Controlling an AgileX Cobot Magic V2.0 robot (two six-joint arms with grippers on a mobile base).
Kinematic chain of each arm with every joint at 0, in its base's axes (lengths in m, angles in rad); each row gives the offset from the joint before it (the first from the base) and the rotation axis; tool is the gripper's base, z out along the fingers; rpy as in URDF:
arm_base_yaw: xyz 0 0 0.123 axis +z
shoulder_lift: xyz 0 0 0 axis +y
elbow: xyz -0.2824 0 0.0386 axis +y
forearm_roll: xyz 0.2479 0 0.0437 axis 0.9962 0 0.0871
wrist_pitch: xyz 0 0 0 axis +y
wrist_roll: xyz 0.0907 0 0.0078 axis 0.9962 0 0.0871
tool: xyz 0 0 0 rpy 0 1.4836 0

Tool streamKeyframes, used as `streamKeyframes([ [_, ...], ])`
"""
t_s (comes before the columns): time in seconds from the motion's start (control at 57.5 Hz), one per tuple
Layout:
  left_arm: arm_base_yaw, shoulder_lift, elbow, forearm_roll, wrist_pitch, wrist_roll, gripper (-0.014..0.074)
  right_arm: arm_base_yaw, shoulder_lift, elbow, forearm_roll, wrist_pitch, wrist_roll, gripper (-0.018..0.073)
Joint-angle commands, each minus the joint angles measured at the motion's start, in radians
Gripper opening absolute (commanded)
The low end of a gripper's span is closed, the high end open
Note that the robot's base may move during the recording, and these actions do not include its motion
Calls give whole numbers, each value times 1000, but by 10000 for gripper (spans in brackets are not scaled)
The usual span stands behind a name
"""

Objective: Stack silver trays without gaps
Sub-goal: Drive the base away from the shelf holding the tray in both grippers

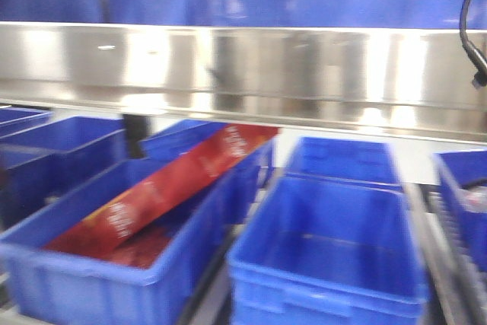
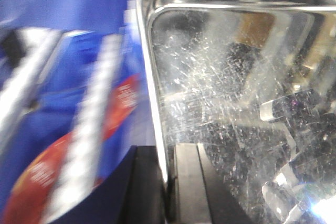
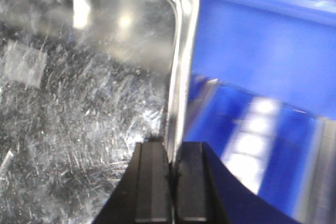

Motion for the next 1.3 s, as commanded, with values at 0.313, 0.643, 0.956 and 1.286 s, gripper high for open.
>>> streamKeyframes([
  [0.313,-6,-18,-10,-4,-39,13,-13,1,-13,-9,-12,-49,-16,-79],
  [0.643,-6,-18,-10,-4,-39,13,-13,1,-13,-9,-12,-49,-16,-79],
  [0.956,-6,-18,-10,-4,-39,13,-13,1,-13,-9,-12,-49,-16,-79],
  [1.286,-6,-18,-10,-4,-39,13,-13,1,-13,-9,-12,-49,-16,-79],
])
